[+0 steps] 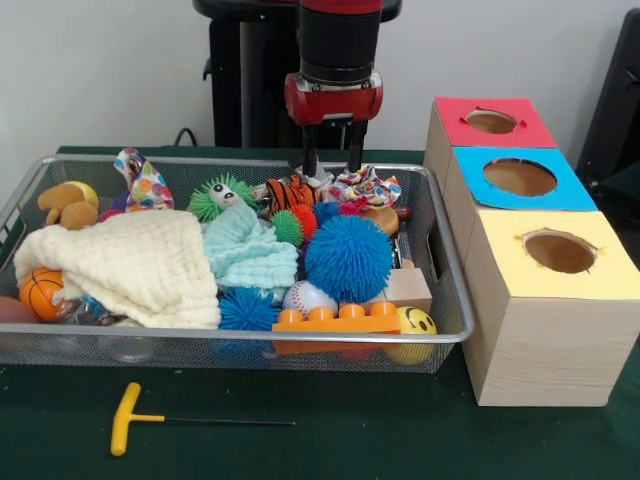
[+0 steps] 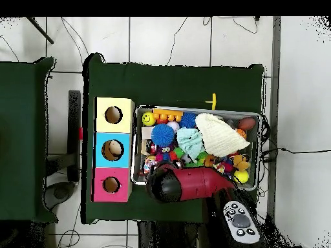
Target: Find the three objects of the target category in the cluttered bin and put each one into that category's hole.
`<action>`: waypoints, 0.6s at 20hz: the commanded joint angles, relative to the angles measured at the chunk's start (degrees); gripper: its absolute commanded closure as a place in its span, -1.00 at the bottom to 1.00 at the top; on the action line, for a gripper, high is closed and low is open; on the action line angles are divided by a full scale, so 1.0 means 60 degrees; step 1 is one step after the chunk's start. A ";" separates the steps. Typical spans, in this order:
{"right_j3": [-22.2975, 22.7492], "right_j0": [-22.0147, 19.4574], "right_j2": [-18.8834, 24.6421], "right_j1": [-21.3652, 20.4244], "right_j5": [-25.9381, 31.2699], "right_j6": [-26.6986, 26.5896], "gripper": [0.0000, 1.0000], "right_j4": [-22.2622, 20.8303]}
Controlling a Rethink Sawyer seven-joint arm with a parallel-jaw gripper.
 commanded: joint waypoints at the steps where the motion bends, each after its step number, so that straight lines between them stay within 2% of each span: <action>1: 0.0485 0.0178 -0.0400 0.0416 -0.0928 0.1531 -1.00 -0.0393; 12: 0.0805 0.0432 -0.0782 0.0467 -0.0960 0.1645 -1.00 0.0012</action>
